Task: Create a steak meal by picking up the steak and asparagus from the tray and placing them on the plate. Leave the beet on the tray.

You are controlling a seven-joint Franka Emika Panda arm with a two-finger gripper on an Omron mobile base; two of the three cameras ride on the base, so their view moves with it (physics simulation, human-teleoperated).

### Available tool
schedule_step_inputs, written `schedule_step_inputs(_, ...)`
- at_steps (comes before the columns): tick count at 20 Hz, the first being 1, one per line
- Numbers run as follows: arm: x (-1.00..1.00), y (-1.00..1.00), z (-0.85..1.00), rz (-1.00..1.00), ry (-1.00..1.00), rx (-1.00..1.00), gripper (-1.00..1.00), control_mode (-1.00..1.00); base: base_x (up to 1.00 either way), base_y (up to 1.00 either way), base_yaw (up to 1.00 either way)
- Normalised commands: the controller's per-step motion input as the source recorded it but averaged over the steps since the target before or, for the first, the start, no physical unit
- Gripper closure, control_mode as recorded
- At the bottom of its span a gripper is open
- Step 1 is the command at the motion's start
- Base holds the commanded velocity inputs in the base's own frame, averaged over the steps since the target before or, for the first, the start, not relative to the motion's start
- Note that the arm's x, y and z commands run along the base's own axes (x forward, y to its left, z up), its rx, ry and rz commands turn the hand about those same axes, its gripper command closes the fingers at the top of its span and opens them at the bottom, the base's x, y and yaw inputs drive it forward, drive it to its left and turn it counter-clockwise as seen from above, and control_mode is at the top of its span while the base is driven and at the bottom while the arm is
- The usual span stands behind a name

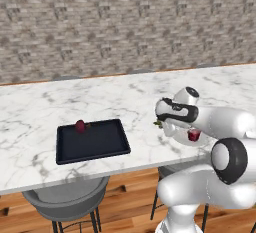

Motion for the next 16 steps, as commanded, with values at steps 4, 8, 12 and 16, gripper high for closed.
schedule_step_inputs(4,0.35,-0.36,0.0,0.02,0.22,-0.16,1.0,-1.0,0.0,0.0,0.0)
schedule_step_inputs(8,0.46,-0.31,0.0,0.0,0.21,-0.15,1.0,-1.0,0.0,0.0,0.0)
schedule_step_inputs(12,0.44,-0.38,-0.09,0.0,0.18,-0.13,1.0,-1.0,0.0,0.0,0.0)
schedule_step_inputs(16,0.28,-0.51,-0.3,0.0,0.09,-0.1,1.0,-1.0,0.0,0.0,0.0)
